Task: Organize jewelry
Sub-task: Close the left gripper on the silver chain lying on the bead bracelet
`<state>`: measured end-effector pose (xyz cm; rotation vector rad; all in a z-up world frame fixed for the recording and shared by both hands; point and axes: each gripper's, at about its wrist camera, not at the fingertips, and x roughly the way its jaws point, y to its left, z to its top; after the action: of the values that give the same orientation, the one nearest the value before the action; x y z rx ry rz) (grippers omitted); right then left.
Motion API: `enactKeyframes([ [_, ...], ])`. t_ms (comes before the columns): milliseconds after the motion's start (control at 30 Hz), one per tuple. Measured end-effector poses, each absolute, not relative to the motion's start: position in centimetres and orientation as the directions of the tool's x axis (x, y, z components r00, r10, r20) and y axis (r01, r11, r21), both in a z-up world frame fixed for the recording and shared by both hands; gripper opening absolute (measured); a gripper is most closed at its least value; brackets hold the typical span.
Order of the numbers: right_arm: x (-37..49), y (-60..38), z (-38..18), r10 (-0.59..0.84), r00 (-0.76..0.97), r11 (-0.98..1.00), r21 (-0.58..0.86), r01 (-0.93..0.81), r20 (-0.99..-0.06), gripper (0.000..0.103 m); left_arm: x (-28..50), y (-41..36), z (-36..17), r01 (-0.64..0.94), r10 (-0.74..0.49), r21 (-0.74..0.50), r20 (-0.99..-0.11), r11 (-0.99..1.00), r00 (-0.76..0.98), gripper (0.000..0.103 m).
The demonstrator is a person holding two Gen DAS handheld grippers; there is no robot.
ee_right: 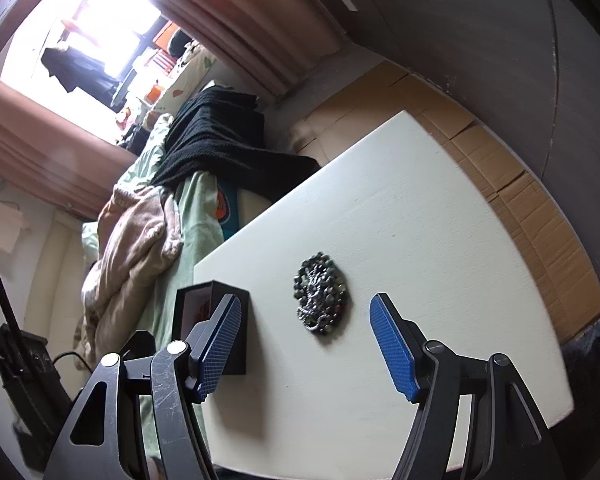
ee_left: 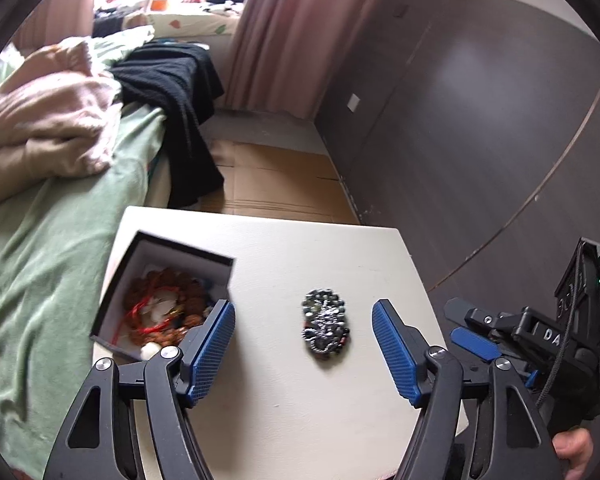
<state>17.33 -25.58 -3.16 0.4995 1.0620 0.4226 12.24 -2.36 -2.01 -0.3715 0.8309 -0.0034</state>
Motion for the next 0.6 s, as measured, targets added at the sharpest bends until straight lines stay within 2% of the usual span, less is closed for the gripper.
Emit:
enactKeyframes([
  [267,18.0,-28.6,-3.4,0.552,0.419,0.802,0.597,-0.028,-0.721,0.068,15.7,-6.6,-3.7,-0.080,-0.146,-0.243,-0.784,0.967,0.604,0.042],
  [400,18.4,-29.8,-3.6,0.544,0.423,0.798,0.603,0.007,-0.725,0.068,17.2,-7.8,-5.5,-0.047,-0.149,-0.213,-0.808,0.976,0.570,0.033],
  [600,19.1,-30.8,-5.1,0.518,0.397,0.809,0.585,0.059,-0.757,0.068,19.0,-7.5,-8.1,-0.067,-0.179,-0.249,-0.834,0.966,0.522,0.025],
])
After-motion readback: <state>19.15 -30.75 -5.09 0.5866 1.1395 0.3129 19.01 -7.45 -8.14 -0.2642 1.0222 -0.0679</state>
